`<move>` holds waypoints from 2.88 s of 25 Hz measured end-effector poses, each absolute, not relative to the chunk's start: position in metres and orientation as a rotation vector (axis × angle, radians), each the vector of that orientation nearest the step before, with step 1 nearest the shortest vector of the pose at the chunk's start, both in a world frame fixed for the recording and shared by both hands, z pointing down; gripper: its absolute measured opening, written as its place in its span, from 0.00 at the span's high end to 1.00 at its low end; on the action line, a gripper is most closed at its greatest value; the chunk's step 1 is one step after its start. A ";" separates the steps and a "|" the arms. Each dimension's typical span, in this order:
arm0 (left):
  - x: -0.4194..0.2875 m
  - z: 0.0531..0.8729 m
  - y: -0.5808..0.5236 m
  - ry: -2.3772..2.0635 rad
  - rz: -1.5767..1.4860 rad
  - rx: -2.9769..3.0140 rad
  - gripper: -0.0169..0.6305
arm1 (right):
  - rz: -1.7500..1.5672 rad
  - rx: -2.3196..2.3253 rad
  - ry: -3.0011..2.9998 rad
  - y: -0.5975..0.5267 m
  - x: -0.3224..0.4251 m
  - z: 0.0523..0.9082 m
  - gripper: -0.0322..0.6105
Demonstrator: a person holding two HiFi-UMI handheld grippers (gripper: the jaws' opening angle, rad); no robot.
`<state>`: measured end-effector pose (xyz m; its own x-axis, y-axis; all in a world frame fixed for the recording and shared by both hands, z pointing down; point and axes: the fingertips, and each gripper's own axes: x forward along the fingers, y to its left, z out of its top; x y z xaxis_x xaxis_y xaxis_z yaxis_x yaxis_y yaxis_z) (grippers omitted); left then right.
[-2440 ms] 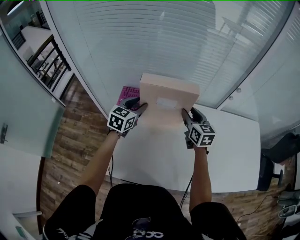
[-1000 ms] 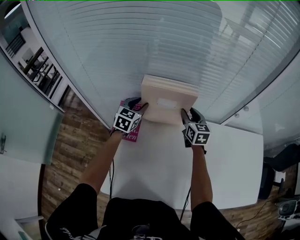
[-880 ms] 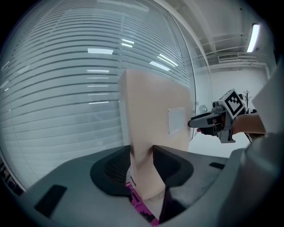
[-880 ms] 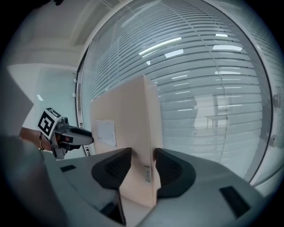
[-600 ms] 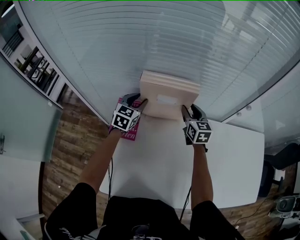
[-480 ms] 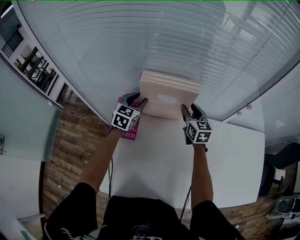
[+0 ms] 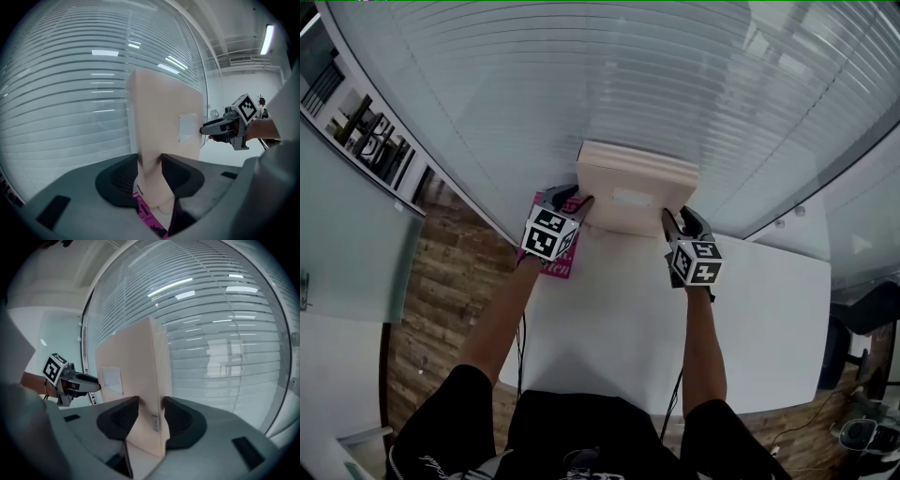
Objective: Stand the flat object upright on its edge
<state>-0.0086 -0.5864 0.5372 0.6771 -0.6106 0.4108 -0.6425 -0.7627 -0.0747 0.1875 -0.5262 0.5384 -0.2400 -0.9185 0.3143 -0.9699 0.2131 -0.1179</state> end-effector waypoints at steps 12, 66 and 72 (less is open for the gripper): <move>-0.008 0.537 -0.585 -1.043 0.614 2.808 0.70 | 0.455 1.814 -2.321 -0.526 0.188 0.542 0.66; -0.042 0.490 -0.392 -1.232 0.389 2.711 0.86 | 0.389 1.808 -2.382 -0.371 0.150 0.494 0.88; -0.039 0.498 -0.358 -1.269 0.363 2.669 0.90 | 0.402 1.752 -2.438 -0.346 0.144 0.500 0.91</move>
<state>-0.0388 -0.3581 0.4976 0.6094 -0.7391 0.2869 -0.7790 -0.6255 0.0435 0.1436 -0.3459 0.5002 -0.3265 -0.9133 0.2434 -0.9431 0.2977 -0.1481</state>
